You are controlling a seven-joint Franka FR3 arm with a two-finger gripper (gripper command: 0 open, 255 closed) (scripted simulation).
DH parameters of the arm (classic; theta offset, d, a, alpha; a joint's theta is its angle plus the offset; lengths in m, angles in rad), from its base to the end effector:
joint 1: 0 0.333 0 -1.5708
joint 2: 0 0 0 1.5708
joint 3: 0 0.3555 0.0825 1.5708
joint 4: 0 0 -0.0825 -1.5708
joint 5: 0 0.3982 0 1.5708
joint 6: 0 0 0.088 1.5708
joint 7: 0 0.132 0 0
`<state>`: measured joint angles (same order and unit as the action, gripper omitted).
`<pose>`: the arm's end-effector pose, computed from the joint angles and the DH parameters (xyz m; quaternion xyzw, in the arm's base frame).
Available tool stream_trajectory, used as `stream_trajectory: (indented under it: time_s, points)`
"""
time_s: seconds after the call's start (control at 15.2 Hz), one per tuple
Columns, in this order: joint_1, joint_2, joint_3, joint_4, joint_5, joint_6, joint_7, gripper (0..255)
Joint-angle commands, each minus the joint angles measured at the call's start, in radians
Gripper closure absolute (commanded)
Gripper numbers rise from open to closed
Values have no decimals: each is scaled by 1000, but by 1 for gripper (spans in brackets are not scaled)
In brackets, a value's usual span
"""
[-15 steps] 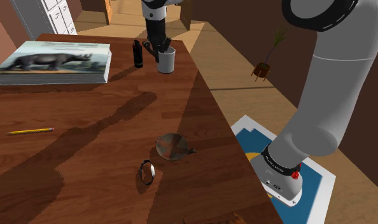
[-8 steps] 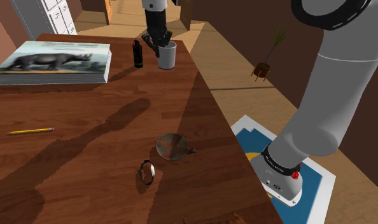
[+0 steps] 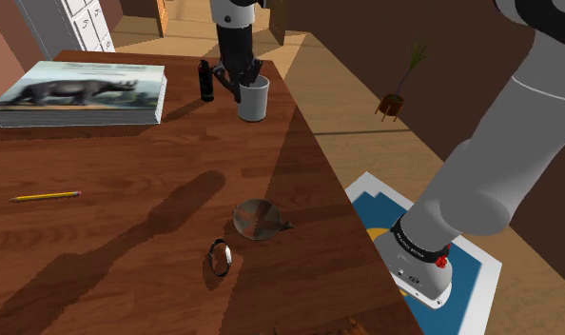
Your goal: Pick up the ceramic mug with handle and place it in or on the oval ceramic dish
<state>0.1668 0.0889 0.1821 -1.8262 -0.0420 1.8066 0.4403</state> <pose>0.5564 0.1946 0.4831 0.9977 -0.0396 -0.0447 0.0317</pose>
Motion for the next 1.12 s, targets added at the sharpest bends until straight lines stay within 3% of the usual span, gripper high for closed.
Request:
stream_trajectory:
  time_s: [0.0,0.53,1.06]
  points:
    - [15,-54,15,-58,12,3,27,255]
    - [89,-228,91,-237,74,13,155,255]
    - [174,-356,185,-340,152,-1,299,255]
